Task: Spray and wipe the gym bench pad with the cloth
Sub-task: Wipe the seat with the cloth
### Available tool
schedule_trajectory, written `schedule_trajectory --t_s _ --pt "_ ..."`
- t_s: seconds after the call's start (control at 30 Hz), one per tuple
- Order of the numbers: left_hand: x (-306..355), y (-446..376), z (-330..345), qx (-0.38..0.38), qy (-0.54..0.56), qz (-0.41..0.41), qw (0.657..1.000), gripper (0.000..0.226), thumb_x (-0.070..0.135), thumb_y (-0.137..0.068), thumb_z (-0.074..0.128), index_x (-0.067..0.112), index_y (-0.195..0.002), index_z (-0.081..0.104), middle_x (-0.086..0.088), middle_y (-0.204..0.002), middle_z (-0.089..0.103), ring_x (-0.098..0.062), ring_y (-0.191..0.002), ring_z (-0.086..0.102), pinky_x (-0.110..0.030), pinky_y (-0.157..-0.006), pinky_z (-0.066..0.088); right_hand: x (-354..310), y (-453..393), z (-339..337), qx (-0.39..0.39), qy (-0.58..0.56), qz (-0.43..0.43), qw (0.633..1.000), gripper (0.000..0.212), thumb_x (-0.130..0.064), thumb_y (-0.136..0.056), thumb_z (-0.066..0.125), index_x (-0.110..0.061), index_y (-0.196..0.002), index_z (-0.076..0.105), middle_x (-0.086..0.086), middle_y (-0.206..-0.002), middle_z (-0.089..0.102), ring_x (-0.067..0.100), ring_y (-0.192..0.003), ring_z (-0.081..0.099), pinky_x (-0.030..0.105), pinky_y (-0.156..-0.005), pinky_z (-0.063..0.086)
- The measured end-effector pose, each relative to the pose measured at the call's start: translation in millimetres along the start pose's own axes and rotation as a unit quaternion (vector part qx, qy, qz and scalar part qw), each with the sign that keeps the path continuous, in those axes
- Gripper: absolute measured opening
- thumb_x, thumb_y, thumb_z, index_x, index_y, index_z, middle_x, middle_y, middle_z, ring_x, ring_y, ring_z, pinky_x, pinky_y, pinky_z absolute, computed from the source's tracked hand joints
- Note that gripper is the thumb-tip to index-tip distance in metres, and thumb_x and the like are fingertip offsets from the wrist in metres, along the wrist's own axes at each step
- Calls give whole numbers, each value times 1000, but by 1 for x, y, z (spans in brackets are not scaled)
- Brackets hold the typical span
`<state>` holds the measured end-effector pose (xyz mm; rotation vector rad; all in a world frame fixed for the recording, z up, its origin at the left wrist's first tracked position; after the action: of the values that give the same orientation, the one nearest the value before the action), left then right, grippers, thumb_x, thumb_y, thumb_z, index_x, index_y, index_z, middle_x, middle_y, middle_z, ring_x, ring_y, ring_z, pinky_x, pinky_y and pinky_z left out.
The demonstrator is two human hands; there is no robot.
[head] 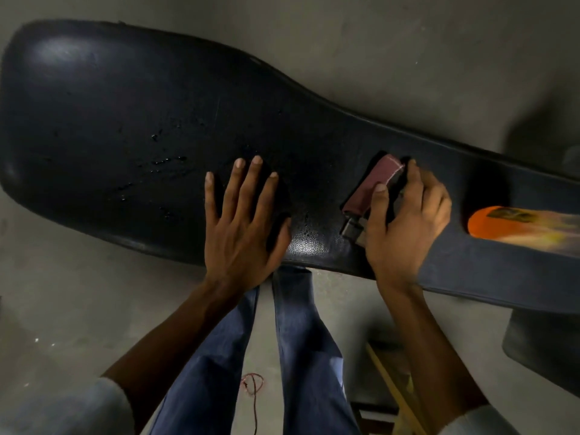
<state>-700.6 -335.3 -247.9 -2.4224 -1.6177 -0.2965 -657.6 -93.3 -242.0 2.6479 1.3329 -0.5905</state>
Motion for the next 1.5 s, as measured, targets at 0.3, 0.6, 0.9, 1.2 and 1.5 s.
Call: schedule_trajectory --t_s 0.3,0.6,0.9,1.2,1.5 --pt "-2 -2 -4 1 38 -5 999 65 47 -104 56 10 -157 48 -16 -171 32 -34 -162 23 -65 -130 11 -35 -12 -22 -68 -134 -2 989 36 -14 -96 74 -14 -132 73 8 -113 52 7 -103 52 16 -97 47" --pt "-52 8 -46 80 103 -101 986 56 31 -105 54 5 -155 49 -18 -168 37 -35 -161 27 -65 -131 11 -168 7 -18 -258 -313 -88 910 40 6 -86 79 -22 -115 76 5 -114 62 -13 -103 60 5 -89 47" --pt "-171 27 -80 175 60 -229 956 50 27 -108 49 4 -152 52 -17 -165 43 -36 -159 31 -68 -128 16 -318 2 76 -352 -339 -217 845 47 -11 -85 81 -18 -132 76 7 -126 70 19 -117 68 36 -109 54" --pt "-212 19 -70 148 68 -244 956 57 31 -109 45 2 -158 44 -19 -170 34 -36 -161 25 -63 -130 17 -329 57 114 -146 -50 -391 907 60 -39 -111 47 -12 -164 43 17 -173 36 34 -164 28 59 -135 16" --pt "-218 21 -67 153 92 -233 956 56 21 -107 45 -1 -159 41 -19 -170 33 -35 -161 25 -61 -131 16 -392 51 151 -174 16 -502 847 62 -42 -114 32 -15 -170 29 14 -177 29 34 -166 22 55 -134 10"
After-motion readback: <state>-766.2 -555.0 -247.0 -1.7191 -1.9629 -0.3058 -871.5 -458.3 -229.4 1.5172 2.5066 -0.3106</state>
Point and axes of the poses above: each hand's wrist, its own y-axis away from the middle knuckle, its own z-axis out of the palm, x = y × z, the point moved 4 cm from there along -y, towards the middle knuckle
